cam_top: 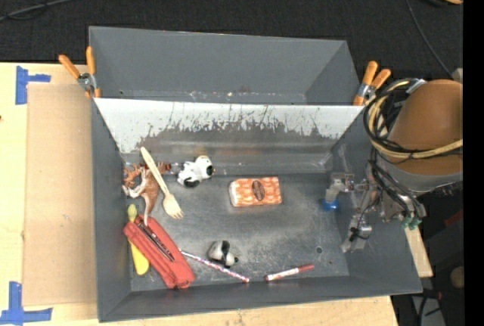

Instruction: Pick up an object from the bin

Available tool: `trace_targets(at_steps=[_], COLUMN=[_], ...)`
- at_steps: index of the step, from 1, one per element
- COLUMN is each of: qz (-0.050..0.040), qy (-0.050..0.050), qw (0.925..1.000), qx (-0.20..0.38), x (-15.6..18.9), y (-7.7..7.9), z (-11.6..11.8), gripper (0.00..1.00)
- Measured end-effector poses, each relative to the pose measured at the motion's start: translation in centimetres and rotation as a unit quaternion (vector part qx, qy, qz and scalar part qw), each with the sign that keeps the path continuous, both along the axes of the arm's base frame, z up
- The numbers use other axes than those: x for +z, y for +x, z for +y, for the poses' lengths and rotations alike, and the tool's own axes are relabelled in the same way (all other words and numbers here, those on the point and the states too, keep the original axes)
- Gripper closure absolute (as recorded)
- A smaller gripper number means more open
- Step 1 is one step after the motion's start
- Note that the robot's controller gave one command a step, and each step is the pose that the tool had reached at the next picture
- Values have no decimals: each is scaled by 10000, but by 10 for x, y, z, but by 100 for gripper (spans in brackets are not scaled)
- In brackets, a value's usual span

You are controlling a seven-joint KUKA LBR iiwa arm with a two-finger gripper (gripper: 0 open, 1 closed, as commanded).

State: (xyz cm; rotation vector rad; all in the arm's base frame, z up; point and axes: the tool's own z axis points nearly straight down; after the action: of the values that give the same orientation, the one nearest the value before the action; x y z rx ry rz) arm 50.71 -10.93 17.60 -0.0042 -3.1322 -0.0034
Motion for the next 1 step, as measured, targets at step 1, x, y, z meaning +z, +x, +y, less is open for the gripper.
trace_targets(at_steps=[1], qz=[-39], qy=[-6], qw=[10000], qx=[20], x=[4], y=[2], z=[1], gripper=[0])
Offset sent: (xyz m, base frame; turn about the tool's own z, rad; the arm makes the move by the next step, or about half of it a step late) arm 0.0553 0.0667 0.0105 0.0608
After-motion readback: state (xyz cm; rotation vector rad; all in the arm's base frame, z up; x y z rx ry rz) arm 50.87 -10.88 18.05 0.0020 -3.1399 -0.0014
